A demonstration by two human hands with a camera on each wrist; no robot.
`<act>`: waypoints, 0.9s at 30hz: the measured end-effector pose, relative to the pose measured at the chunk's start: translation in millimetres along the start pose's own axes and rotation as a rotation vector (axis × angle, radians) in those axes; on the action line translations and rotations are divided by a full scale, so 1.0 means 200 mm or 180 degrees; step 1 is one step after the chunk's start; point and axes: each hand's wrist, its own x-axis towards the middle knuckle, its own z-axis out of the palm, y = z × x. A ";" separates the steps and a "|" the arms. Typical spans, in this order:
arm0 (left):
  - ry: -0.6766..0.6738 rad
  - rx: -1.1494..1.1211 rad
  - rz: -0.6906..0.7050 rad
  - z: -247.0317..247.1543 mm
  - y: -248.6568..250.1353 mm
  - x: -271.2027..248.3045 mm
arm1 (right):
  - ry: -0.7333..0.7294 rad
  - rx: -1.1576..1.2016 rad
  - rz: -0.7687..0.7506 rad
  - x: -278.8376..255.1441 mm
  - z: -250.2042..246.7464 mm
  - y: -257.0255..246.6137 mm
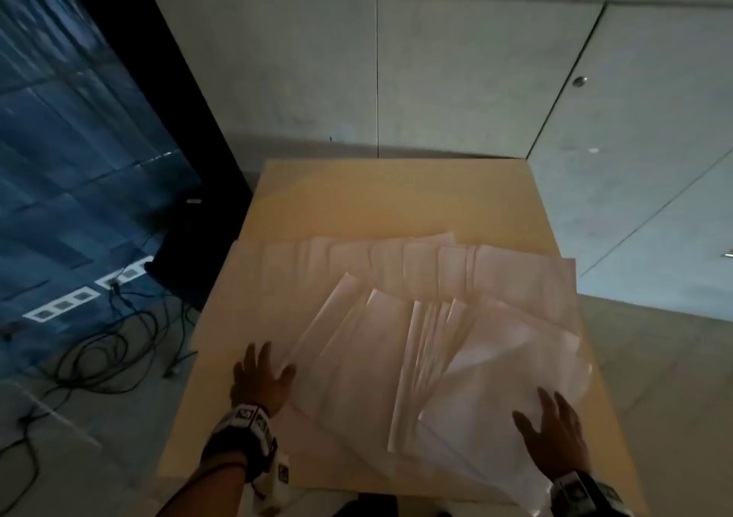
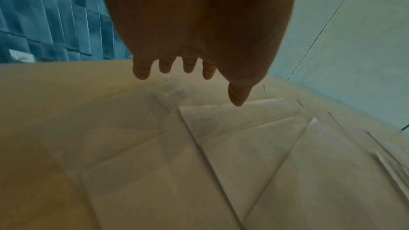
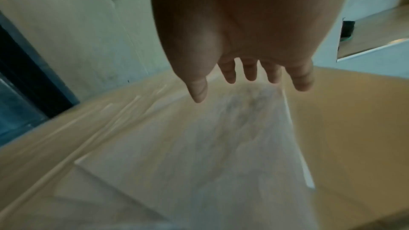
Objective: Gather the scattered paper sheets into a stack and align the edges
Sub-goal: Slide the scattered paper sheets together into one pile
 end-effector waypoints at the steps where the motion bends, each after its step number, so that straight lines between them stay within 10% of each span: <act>1: -0.0175 0.0021 -0.0105 0.01 0.02 0.02 | -0.0124 -0.0109 -0.0015 0.01 0.03 -0.01; 16: -0.0559 0.0198 -0.0084 0.31 0.43 -0.24 | -0.0440 -0.0745 -0.0681 -0.08 0.18 -0.22; 27: -0.0543 0.0308 -0.0222 0.38 0.48 -0.26 | -0.0557 -0.1008 -0.0308 -0.04 0.18 -0.24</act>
